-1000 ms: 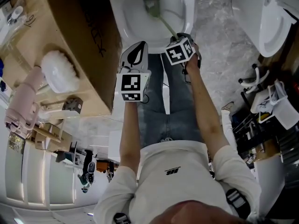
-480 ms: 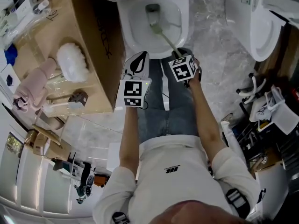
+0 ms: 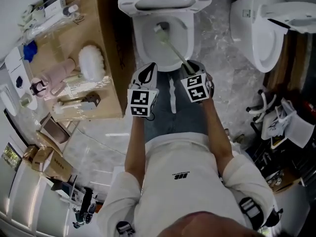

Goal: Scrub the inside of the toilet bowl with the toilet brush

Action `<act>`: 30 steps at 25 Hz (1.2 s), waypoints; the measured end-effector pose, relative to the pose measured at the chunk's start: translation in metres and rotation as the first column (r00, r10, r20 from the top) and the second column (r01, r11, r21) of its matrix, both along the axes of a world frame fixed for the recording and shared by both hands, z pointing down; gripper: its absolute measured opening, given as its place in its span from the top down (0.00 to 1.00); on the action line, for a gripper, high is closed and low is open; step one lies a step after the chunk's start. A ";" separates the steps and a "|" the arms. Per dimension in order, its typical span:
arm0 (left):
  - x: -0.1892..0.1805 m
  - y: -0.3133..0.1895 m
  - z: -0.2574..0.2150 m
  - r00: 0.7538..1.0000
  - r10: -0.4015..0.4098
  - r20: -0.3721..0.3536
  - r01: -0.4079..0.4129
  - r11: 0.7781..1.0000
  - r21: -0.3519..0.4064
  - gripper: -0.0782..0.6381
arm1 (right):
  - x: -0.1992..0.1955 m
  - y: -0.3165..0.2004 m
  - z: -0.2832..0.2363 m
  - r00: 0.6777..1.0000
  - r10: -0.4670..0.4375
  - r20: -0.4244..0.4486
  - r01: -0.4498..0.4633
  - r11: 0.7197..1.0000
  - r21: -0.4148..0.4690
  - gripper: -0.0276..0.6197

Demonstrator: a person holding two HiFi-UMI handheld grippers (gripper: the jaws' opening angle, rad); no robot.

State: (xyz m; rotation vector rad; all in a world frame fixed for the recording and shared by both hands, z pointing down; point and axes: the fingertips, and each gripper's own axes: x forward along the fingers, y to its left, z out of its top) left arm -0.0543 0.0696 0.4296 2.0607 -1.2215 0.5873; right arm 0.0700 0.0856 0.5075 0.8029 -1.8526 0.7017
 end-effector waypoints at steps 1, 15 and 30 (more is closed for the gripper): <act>-0.001 -0.002 -0.011 1.000 0.001 -0.001 -0.001 1.000 0.014 0.88 | -0.001 -0.003 -0.013 1.000 0.000 0.012 0.000 1.000 0.016 0.84; -0.015 -0.018 -0.160 1.000 0.013 0.017 -0.016 0.977 0.214 0.88 | -0.020 -0.032 -0.193 0.988 -0.008 0.153 -0.031 0.968 0.251 0.84; -0.015 -0.026 -0.269 0.998 0.046 0.034 -0.056 0.916 0.397 0.88 | -0.029 -0.036 -0.332 0.951 -0.004 0.310 -0.141 0.884 0.446 0.84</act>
